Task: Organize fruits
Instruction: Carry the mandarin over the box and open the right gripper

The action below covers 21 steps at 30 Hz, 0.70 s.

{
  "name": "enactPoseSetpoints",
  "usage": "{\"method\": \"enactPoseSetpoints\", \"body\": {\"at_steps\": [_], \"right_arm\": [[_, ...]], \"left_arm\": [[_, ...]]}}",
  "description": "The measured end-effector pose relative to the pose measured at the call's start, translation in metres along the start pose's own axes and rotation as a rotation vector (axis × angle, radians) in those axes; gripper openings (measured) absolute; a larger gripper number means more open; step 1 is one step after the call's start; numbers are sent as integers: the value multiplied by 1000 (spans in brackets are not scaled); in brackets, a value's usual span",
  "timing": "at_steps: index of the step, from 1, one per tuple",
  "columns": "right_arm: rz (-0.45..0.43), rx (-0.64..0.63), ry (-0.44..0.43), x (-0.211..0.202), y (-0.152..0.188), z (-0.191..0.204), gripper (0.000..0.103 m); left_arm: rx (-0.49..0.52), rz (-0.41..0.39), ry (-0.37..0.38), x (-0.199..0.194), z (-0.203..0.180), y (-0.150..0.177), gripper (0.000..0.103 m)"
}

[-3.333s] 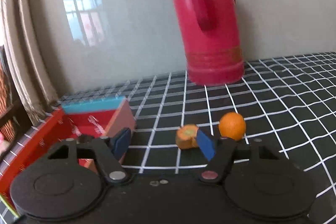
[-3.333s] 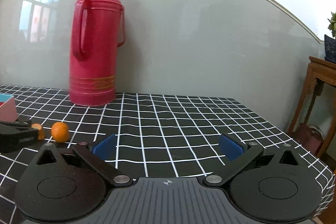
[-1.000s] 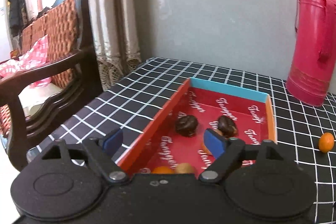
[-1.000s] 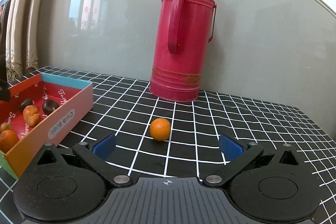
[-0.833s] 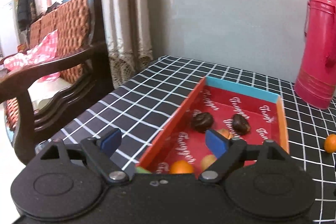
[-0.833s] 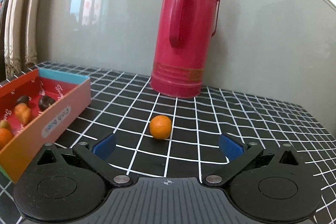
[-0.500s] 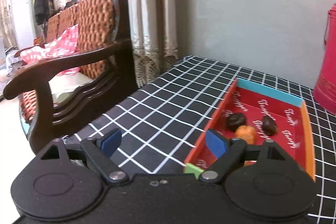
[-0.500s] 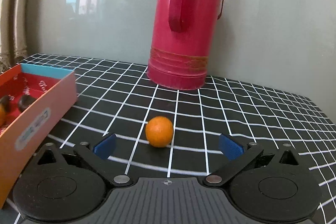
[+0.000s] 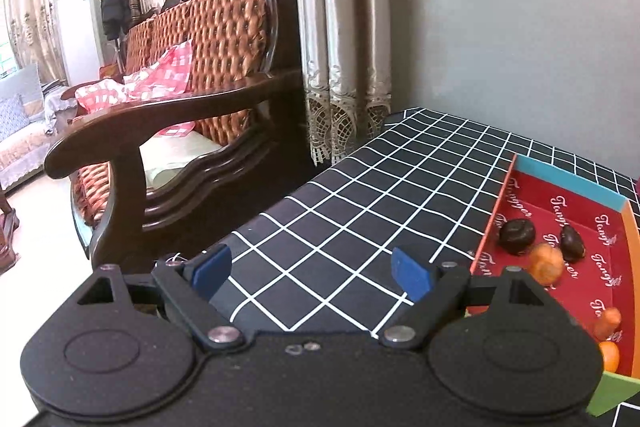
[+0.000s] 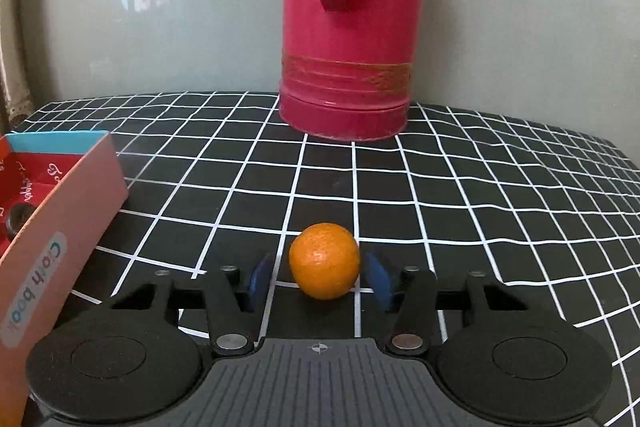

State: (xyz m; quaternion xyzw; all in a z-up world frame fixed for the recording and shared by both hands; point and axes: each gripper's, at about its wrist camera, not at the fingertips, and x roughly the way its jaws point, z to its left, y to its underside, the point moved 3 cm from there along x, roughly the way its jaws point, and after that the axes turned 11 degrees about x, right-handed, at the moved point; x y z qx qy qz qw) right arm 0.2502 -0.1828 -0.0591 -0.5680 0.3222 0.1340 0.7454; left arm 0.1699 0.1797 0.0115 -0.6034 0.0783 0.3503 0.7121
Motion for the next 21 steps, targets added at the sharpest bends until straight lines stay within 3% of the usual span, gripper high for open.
{"method": "enactPoseSetpoints", "body": {"at_steps": [2, 12, 21], "right_arm": [[-10, -15, 9, -1, 0, 4, 36], [-49, -55, -26, -15, 3, 19, 35], [-126, -123, -194, -55, 6, 57, 35]], "left_arm": [[1, -3, -5, -1, 2, 1, 80], [-1, -1, -24, -2, 4, 2, 81], [0, 6, -44, 0, 12, 5, 83]]}}
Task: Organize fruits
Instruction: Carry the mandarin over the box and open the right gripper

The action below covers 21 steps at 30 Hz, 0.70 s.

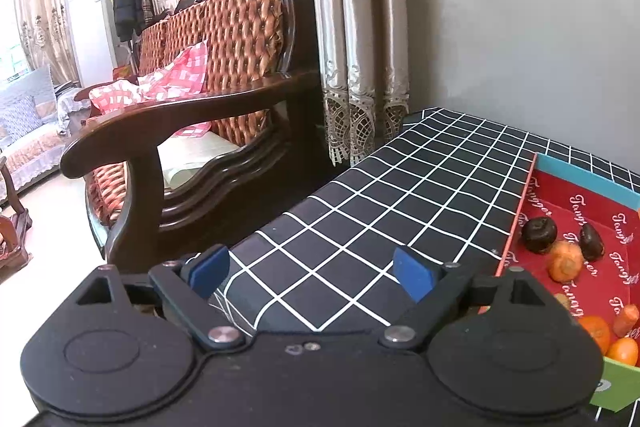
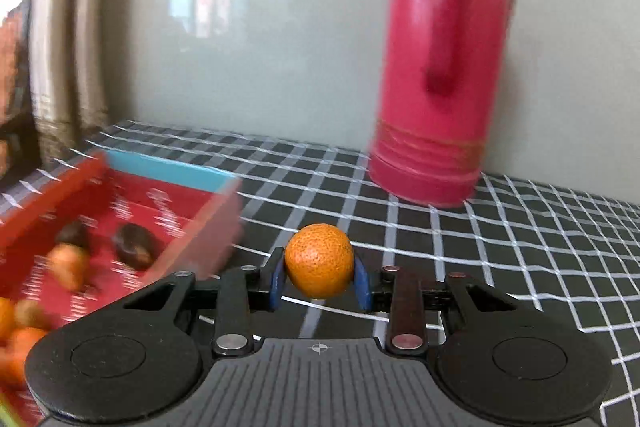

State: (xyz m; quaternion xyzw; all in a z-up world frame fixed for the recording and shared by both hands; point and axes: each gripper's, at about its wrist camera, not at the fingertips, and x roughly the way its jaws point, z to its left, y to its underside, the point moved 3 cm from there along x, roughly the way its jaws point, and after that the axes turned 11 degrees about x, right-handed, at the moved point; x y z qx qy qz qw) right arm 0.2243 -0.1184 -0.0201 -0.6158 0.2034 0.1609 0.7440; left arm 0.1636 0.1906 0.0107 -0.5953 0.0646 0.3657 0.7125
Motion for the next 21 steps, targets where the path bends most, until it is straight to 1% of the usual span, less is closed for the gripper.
{"method": "enactPoseSetpoints", "body": {"at_steps": [8, 12, 17, 19, 20, 21], "right_arm": [[-33, -99, -207, -20, 6, 54, 35], [-5, -150, -263, -22, 17, 74, 35], [47, -193, -300, -24, 29, 89, 36], [60, -201, -302, -23, 32, 91, 48], [53, -197, -307, -26, 32, 90, 51], [46, -191, -311, -30, 31, 89, 60]], "left_arm": [[10, 4, -21, 2, 6, 3, 84], [11, 8, -17, 3, 6, 3, 85], [23, 2, -1, 1, 0, 2, 86], [33, 0, 11, 0, -6, 1, 86], [39, -4, 19, -1, -8, 1, 86], [46, -8, 26, -2, -11, 0, 87]]}}
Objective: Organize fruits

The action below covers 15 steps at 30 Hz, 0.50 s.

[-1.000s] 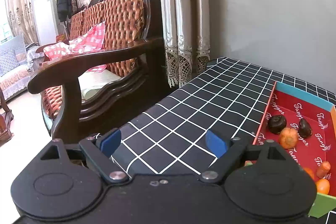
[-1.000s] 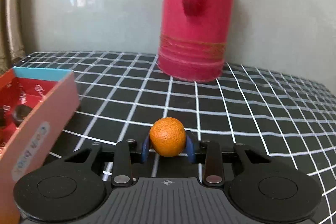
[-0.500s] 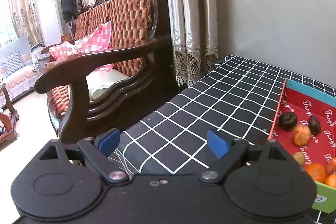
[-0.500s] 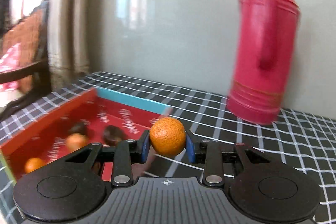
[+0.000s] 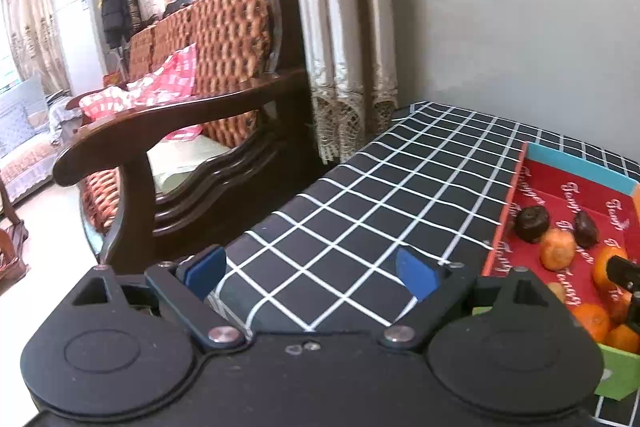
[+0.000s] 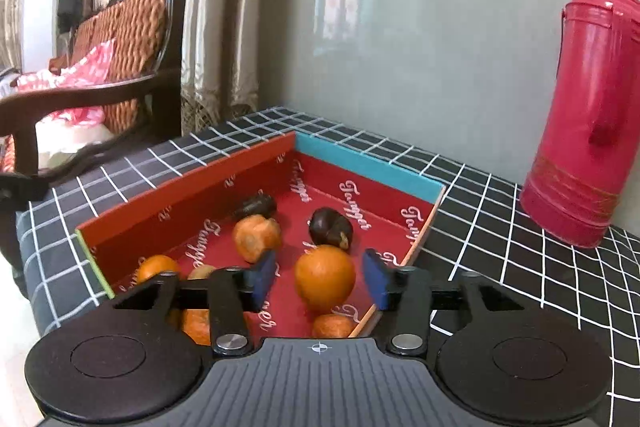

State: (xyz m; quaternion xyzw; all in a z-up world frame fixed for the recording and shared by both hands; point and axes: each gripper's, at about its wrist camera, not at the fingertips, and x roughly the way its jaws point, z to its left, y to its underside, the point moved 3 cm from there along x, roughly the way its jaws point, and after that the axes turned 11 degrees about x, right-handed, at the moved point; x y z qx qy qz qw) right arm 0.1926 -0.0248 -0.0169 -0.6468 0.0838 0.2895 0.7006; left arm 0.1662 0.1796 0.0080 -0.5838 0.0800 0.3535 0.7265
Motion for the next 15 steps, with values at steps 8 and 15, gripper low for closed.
{"method": "enactPoseSetpoints", "body": {"at_steps": [8, 15], "right_arm": [[-17, 142, 131, -67, -10, -23, 103], [35, 359, 318, -150, 12, -54, 103]], "left_arm": [[91, -64, 135, -30, -42, -6, 90], [193, -135, 268, -109, -73, 13, 97]]}}
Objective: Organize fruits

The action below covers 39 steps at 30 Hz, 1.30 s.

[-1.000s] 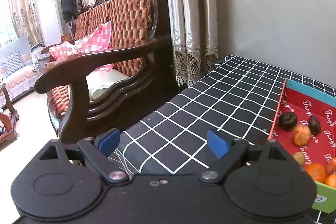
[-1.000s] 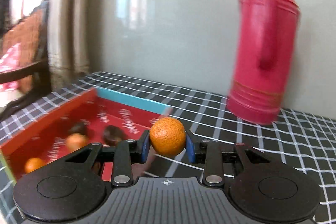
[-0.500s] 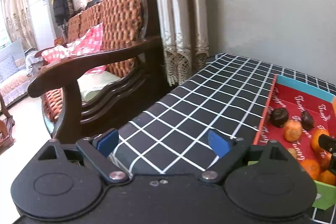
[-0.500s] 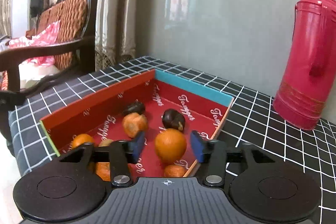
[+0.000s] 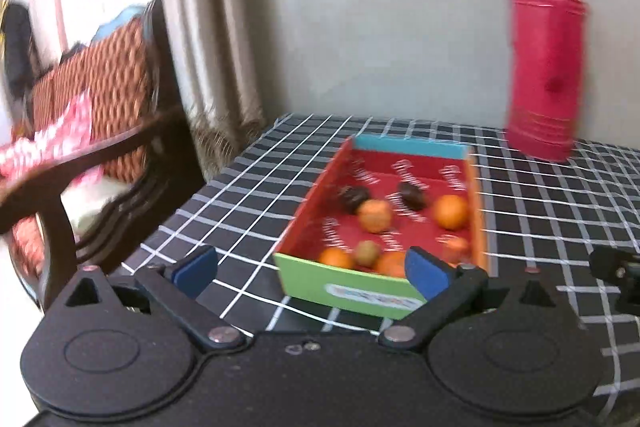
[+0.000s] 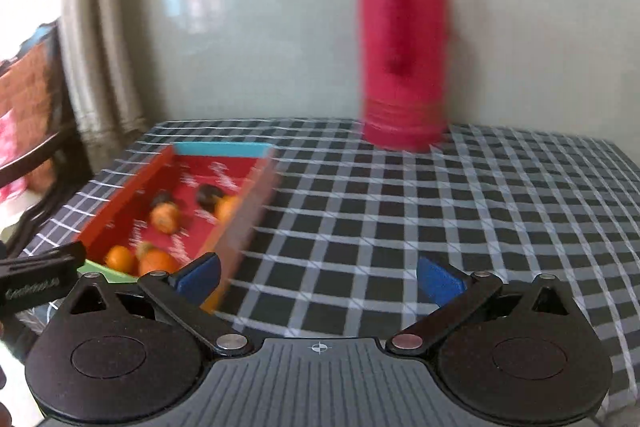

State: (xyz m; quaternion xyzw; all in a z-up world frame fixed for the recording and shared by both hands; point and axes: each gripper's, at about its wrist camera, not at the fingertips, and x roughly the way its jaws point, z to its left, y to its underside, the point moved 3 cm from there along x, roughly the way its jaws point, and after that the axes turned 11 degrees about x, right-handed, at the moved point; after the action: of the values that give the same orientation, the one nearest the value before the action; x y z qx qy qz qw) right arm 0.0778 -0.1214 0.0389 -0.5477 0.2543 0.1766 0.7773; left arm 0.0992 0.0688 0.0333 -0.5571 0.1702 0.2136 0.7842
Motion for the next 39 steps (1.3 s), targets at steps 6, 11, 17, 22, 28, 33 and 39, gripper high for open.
{"method": "enactPoseSetpoints", "body": {"at_steps": [6, 11, 17, 22, 28, 33, 39], "right_arm": [[-51, 15, 62, -59, 10, -25, 103], [-92, -2, 47, -97, 19, -28, 103], [-109, -22, 29, -114, 27, -18, 103], [-112, -20, 15, -118, 32, -13, 103], [-111, -31, 8, -119, 34, -8, 103], [-105, -29, 5, -118, 35, -9, 103], [-100, -27, 9, -116, 35, -9, 103]], "left_arm": [[64, -52, 31, -62, -24, 6, 97], [67, -74, -1, -89, -22, 9, 97], [33, -55, -13, -98, -10, 15, 97], [32, -44, -19, -102, -5, 22, 97], [29, -41, -13, -104, -3, 25, 97], [23, -35, 2, -102, -4, 25, 97], [19, -31, 14, -100, -6, 26, 97]]}}
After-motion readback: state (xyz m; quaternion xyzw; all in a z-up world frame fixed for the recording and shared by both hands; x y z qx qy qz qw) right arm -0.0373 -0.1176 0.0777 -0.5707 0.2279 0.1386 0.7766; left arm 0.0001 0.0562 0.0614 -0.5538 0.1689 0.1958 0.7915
